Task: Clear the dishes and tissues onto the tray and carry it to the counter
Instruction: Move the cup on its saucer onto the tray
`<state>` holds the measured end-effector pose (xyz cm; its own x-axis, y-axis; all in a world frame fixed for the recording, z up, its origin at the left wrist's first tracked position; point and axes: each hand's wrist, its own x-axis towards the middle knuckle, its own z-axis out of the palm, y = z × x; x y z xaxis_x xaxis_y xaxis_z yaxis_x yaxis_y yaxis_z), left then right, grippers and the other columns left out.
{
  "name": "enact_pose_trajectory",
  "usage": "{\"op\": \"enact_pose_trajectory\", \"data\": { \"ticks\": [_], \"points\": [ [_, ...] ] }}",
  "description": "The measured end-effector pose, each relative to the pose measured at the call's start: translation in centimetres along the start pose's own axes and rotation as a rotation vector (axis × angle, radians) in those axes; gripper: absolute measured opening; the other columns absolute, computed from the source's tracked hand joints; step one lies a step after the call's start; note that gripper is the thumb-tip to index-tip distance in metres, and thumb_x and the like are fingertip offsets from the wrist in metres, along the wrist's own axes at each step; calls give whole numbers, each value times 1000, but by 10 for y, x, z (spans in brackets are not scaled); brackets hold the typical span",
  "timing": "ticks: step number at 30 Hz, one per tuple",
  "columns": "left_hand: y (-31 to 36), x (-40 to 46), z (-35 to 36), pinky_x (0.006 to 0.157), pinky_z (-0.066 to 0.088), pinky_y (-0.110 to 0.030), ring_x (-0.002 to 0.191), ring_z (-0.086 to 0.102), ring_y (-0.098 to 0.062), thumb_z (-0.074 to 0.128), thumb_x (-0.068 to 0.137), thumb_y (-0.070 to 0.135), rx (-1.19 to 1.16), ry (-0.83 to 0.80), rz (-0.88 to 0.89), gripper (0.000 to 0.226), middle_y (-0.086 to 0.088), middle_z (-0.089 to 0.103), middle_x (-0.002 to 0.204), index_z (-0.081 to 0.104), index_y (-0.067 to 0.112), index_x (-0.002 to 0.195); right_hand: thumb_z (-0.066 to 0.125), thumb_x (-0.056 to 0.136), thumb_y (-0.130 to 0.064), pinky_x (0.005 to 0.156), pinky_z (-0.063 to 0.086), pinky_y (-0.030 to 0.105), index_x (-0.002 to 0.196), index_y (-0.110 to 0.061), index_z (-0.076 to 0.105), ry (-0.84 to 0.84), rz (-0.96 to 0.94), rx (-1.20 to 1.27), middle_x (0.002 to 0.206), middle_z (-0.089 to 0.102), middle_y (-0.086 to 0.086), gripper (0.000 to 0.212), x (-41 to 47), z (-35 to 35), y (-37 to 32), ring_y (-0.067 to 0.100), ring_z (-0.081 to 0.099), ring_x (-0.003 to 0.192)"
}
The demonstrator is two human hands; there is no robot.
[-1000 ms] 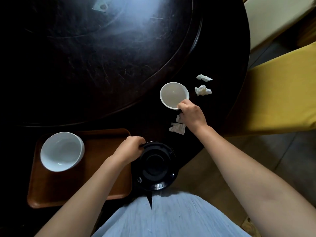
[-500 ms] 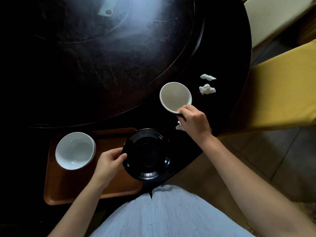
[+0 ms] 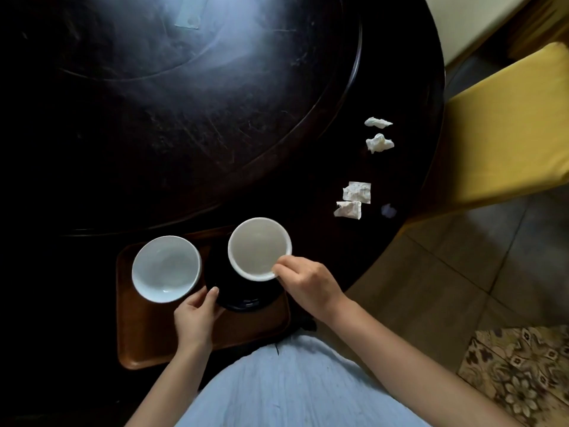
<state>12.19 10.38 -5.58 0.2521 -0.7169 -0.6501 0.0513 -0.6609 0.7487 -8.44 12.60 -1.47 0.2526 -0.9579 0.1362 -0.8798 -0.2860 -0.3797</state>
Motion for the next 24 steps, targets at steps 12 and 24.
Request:
{"op": "enact_pose_trajectory", "data": {
  "ticks": [12, 24],
  "points": [
    [-4, 9, -11, 53, 56, -19, 85, 63, -22, 64, 83, 5, -110, -20, -169, 17, -15, 63, 92, 58, -1, 97, 65, 75, 0, 52, 57, 33, 90, -4, 66, -58, 11, 63, 104, 68, 15, 15, 4, 17, -20, 26, 64, 64],
    [-11, -9, -7, 58, 54, -15, 67, 70, -11, 54, 90, 5, -53, -274, -241, 12, -16, 68, 86, 63, -1, 87, 66, 82, -22, 78, 54, 37, 121, -16, 52, 74, 736, 482, 107, 61, 5, 42, 16, 22, -35, 20, 59, 94]
  ]
}}
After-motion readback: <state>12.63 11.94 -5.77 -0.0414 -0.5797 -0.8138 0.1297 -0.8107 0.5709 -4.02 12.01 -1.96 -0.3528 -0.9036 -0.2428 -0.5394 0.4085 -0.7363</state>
